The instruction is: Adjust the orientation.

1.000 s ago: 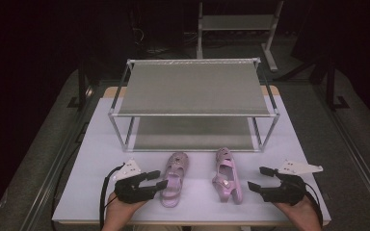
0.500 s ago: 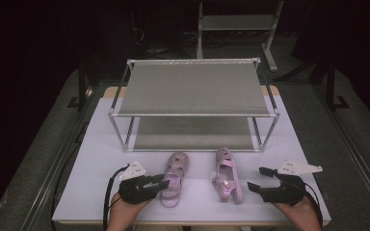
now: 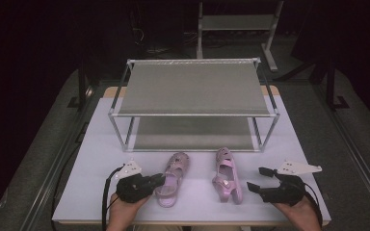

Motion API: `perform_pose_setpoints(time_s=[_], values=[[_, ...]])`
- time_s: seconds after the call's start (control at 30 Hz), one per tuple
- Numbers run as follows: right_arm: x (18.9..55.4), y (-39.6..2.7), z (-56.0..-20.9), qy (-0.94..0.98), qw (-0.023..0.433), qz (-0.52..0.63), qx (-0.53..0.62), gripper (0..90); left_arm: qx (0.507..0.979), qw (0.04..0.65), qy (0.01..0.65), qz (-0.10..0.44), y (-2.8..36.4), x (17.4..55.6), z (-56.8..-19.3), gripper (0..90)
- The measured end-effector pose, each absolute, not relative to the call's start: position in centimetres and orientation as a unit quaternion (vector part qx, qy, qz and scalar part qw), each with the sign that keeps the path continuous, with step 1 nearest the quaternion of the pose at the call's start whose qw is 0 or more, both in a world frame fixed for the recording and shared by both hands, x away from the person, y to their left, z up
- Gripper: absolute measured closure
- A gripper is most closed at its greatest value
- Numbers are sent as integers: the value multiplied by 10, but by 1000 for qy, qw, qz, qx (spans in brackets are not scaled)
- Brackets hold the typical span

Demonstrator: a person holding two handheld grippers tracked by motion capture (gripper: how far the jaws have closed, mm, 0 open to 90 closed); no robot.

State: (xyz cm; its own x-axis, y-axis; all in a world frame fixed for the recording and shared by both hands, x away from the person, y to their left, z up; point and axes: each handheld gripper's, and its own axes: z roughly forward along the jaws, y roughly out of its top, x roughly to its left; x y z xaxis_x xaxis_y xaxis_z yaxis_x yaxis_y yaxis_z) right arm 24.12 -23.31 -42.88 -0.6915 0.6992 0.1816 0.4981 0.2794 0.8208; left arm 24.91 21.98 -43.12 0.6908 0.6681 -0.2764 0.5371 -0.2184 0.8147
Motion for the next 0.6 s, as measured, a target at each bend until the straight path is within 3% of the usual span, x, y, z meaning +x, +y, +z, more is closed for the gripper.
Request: perform_pose_setpoints(time_s=[0.6], values=[[243,-234,-430,791,106,468,380,242,733,545,407,23,232,249,-431,830]])
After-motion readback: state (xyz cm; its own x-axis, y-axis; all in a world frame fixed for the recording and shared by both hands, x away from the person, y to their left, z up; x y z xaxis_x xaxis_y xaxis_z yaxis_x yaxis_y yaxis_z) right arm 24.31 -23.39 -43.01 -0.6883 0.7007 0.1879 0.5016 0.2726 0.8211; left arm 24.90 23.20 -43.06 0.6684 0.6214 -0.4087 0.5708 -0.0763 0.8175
